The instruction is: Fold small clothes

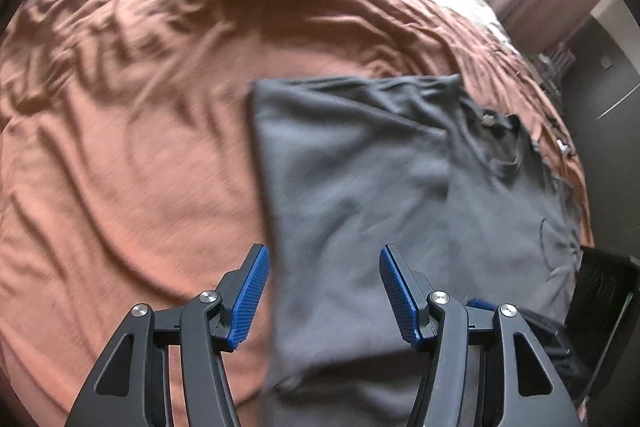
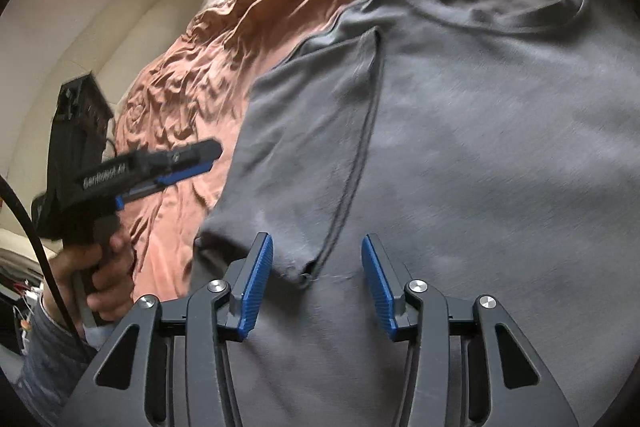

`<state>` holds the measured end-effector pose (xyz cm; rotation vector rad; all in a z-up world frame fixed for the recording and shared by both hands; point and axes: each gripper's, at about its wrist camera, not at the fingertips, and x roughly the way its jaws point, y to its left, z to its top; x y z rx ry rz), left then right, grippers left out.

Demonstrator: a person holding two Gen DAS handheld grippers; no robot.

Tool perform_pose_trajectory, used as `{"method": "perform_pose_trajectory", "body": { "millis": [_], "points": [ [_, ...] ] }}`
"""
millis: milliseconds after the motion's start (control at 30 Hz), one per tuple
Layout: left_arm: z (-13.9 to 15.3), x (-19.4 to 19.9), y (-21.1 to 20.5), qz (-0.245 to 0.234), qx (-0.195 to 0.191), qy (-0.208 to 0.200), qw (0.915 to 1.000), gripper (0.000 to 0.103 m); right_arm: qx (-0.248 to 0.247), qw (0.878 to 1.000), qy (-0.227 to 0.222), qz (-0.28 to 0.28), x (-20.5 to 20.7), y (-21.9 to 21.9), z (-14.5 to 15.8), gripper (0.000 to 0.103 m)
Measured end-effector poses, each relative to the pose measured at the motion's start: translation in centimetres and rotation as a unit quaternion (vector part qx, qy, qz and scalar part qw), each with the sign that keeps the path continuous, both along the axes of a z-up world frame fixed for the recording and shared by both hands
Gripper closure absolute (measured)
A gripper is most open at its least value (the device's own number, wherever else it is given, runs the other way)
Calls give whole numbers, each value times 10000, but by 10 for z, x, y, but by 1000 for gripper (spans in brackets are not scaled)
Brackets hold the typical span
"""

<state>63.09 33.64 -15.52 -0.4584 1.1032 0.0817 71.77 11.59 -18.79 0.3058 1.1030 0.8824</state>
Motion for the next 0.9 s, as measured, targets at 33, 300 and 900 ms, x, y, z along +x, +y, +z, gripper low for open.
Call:
{"method": "perform_pose_trajectory", "body": {
  "millis": [33,300,900],
  "points": [
    [-2,-6,2,10,-9,37,10000,43,13,10000,60,-4,0,3,-2,60],
    [-25,-41,1,-37,-78,395,9992,51,-175,9993,271,-171,-3,20,-12,89],
    [-15,-67,-4,-1,39,544,9985,82,-883,9961,-26,18,-35,29,16,96]
  ]
}}
